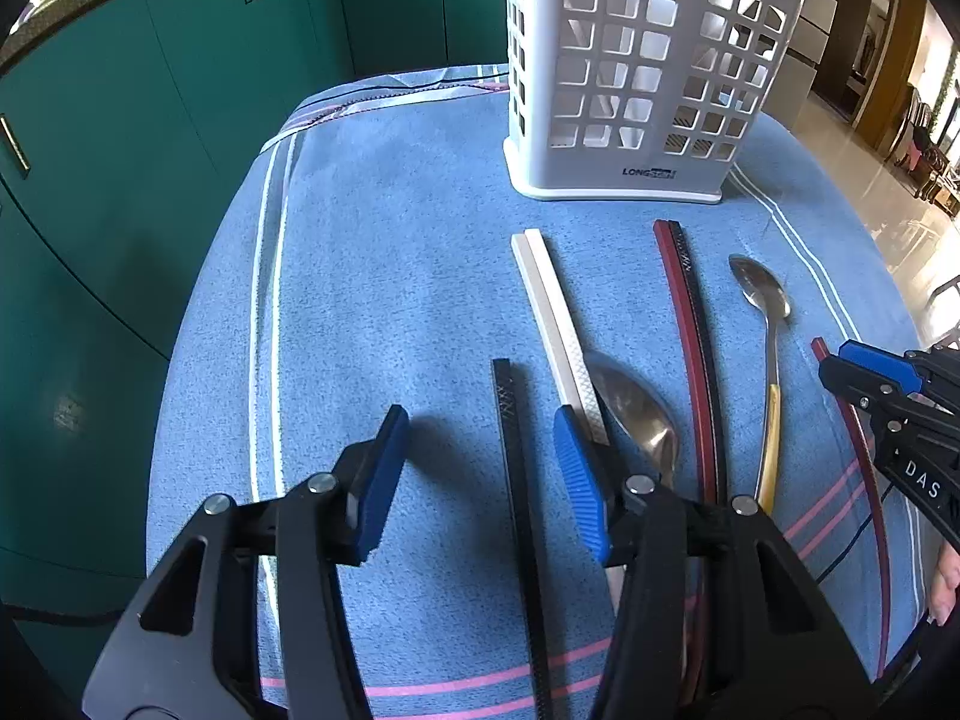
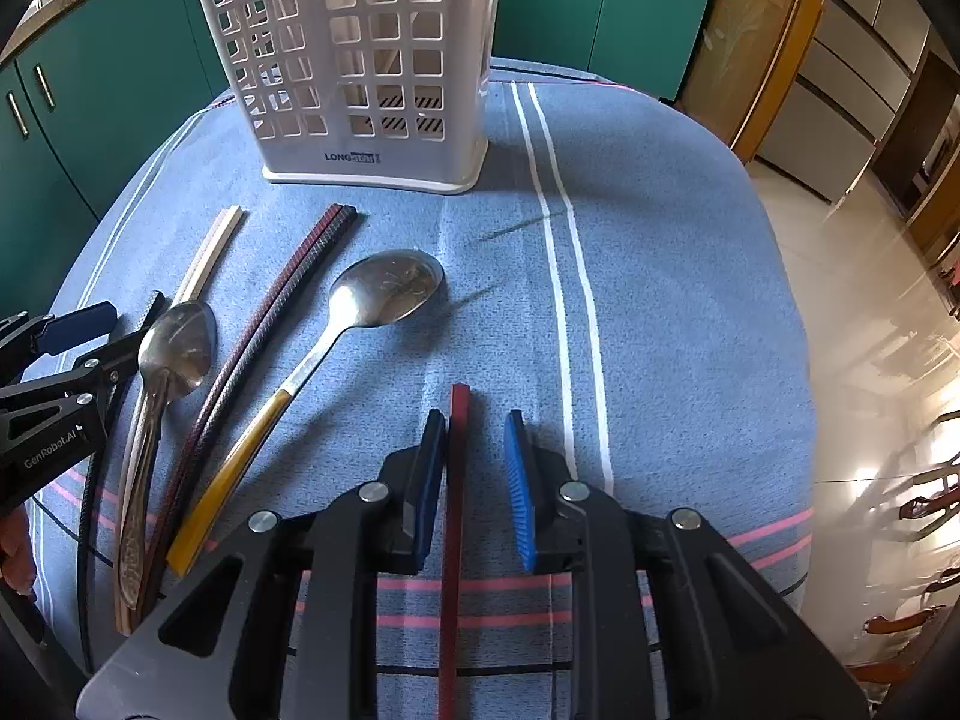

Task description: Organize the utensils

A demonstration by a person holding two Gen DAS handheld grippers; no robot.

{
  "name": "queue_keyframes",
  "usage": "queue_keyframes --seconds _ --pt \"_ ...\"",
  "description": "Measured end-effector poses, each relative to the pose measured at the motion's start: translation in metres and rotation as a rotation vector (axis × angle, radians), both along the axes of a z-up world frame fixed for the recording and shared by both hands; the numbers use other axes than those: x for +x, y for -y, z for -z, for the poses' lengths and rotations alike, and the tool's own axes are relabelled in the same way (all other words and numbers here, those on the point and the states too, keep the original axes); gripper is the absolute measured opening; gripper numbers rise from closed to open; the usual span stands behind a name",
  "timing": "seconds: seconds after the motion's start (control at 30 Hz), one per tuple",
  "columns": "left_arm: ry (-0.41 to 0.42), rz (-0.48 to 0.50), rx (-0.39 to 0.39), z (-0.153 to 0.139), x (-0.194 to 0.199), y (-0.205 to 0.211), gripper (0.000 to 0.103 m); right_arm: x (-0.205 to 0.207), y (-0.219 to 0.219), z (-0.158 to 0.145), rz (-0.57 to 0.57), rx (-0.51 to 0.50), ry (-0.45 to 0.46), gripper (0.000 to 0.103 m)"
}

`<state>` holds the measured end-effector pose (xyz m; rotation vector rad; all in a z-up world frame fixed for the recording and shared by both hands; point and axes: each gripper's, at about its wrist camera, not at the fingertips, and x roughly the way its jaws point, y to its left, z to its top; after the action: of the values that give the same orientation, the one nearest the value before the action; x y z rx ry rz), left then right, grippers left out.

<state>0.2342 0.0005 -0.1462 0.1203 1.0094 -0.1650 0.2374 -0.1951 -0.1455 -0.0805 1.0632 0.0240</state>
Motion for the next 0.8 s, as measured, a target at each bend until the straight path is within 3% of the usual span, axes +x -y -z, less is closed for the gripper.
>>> queue_keyframes --seconds 0.17,0.23,0.37,0.5,0.63,0.8 --pt "0.002 0.004 -0.003 -0.001 -0.002 0.000 0.042 0.000 0.001 0.000 -0.002 0.004 0.001 0.021" --pt "0.002 0.009 -0.003 -0.001 -0.004 0.001 0.038 -0.002 0.001 0.000 -0.009 0.020 0.000 0.013" --pt "0.004 0.014 -0.004 -0.002 -0.006 0.002 0.034 -0.005 -0.004 0.000 -0.017 0.011 0.007 0.009" --pt "0.005 0.023 -0.010 -0.003 -0.008 0.003 0.028 -0.006 -0.005 -0.001 -0.017 0.014 0.008 0.009" --pt "0.003 0.026 -0.027 -0.003 -0.009 0.001 0.010 -0.008 -0.005 -0.001 -0.019 0.014 0.014 0.009" --pt "-0.004 0.018 -0.058 -0.004 -0.011 0.000 0.007 -0.008 -0.003 -0.001 -0.020 0.030 0.013 0.008"
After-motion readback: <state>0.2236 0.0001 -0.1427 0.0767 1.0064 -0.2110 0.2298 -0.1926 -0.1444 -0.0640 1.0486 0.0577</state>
